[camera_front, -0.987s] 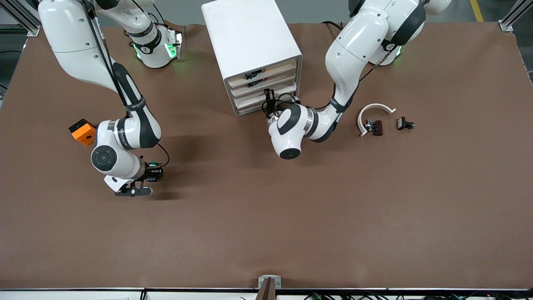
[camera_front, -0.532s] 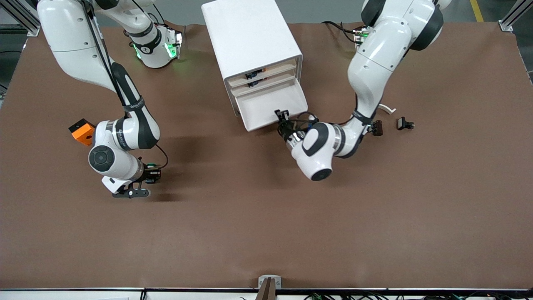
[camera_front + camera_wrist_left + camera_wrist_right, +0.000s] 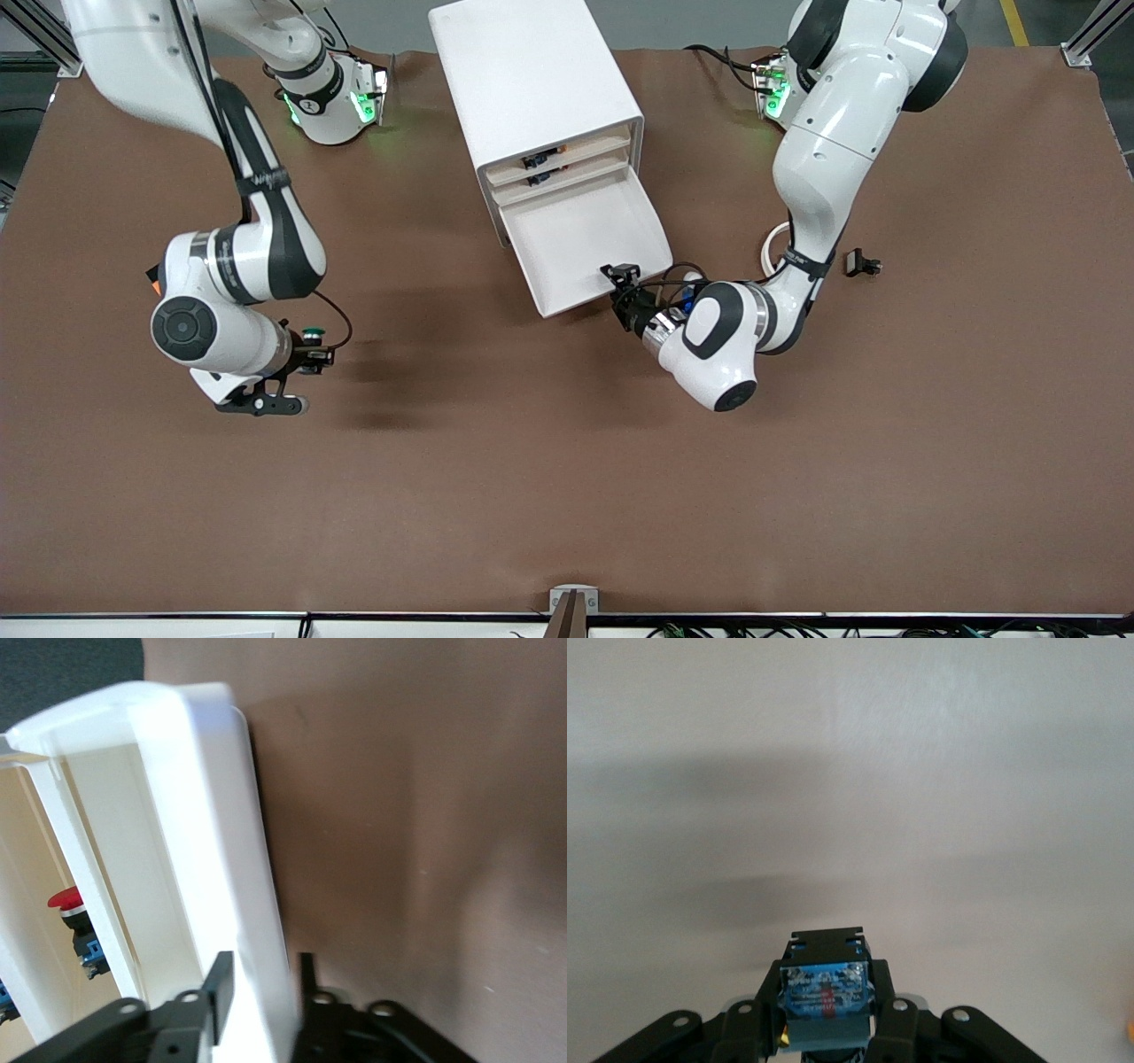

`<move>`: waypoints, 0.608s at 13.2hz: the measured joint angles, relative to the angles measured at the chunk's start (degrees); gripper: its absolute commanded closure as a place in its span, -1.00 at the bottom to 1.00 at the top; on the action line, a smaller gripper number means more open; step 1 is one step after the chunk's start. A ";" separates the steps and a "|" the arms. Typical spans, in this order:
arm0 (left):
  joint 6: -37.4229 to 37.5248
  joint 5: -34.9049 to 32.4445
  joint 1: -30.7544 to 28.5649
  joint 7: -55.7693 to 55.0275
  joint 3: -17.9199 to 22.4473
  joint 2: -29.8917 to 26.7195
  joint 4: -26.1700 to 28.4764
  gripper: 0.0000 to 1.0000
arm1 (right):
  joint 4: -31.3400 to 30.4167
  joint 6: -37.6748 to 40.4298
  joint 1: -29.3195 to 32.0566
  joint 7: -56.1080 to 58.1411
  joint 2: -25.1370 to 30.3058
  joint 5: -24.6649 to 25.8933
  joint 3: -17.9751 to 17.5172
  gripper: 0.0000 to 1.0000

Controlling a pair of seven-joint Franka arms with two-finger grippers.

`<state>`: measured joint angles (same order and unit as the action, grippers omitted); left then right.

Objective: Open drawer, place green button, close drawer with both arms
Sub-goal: 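Carry the button over the open drawer with the right gripper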

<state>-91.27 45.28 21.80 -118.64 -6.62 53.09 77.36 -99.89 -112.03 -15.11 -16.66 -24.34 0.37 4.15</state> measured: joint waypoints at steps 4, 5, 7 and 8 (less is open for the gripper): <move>-0.25 -0.01 -1.27 1.52 1.09 -0.09 -3.69 -1.00 | 6.59 12.26 -11.47 -23.32 2.14 -0.82 -0.47 0.85; -0.24 -0.01 -1.33 1.73 1.69 -0.15 -5.04 -1.00 | 7.59 12.88 -14.61 -29.87 2.14 -2.27 -0.55 0.86; -0.22 -0.06 -1.43 3.22 2.28 -0.24 -6.45 -1.00 | 8.69 12.90 -19.67 -41.15 2.10 -6.89 -0.59 0.85; -0.22 -0.07 -1.43 4.85 2.68 -0.25 -6.75 -1.00 | 9.13 12.61 -21.57 -45.96 2.05 -9.15 -0.59 0.85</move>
<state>-91.49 45.22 20.37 -113.79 -3.94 52.84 70.61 -90.77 -99.42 -36.68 -62.62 -22.29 -8.78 3.56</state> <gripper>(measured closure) 0.000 0.586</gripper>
